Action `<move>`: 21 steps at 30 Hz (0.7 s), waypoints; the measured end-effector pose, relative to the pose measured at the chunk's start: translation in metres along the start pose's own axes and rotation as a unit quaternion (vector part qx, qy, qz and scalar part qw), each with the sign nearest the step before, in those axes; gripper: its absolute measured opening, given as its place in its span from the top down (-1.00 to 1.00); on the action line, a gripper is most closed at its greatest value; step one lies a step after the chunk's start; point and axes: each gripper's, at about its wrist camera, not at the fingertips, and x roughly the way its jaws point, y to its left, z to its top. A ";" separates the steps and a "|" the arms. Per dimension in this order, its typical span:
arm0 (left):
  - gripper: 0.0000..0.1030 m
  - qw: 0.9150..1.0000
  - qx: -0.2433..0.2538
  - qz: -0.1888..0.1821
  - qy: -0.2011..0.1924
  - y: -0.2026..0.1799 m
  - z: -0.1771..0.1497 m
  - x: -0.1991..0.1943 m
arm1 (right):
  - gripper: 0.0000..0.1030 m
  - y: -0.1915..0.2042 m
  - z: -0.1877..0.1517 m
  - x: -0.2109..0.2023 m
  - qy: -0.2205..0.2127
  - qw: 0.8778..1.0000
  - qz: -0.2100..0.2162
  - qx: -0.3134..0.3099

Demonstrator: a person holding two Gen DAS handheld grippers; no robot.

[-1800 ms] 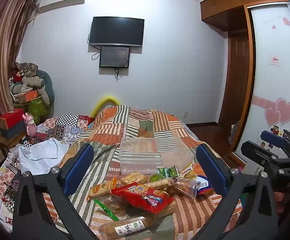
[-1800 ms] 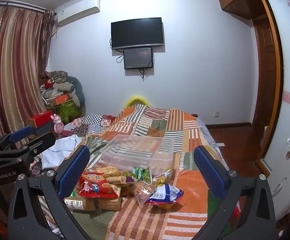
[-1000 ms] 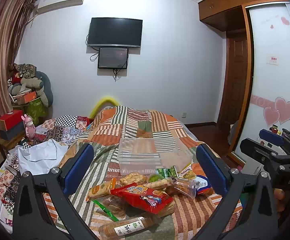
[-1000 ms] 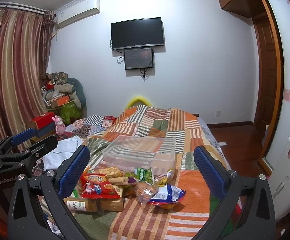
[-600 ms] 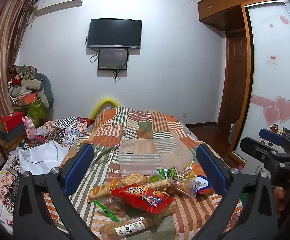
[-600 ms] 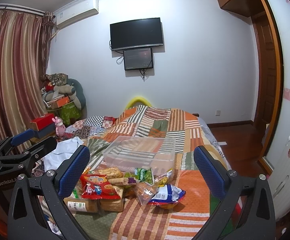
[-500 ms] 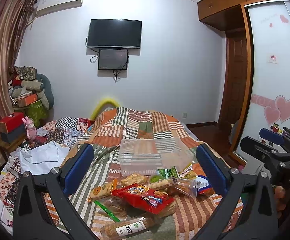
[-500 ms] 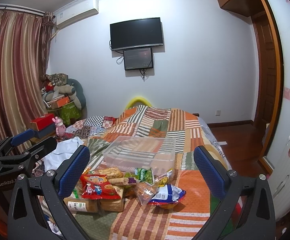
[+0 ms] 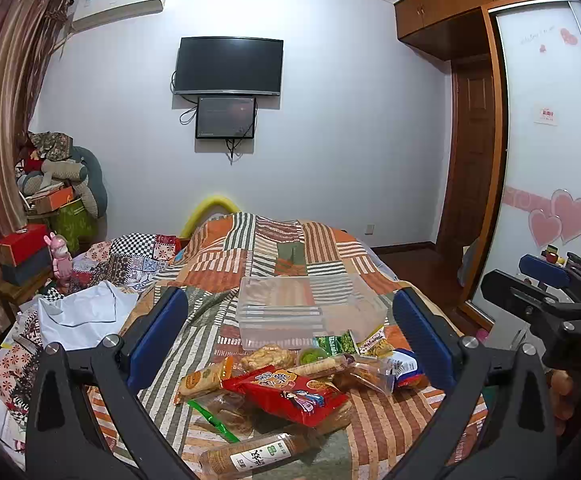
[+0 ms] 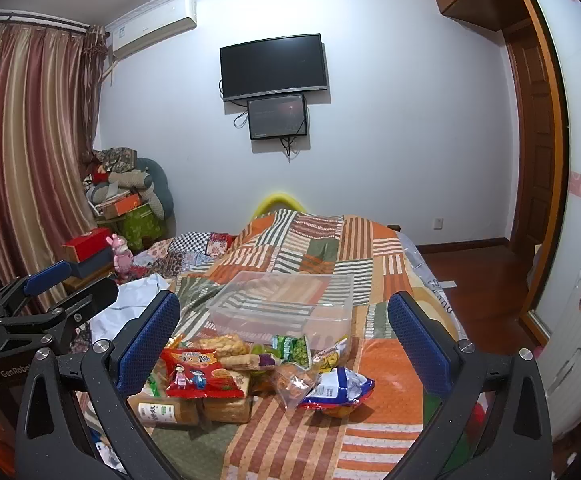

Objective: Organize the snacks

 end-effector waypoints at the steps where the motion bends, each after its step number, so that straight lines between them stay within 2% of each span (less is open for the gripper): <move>1: -1.00 1.000 0.000 0.000 0.000 0.000 0.000 0.000 | -1.00 -0.001 0.001 0.000 0.000 1.000 0.000 0.001; 21: -1.00 1.000 0.009 0.000 -0.002 -0.004 0.001 -0.002 | -1.00 0.000 0.000 0.000 0.002 1.000 0.002 0.005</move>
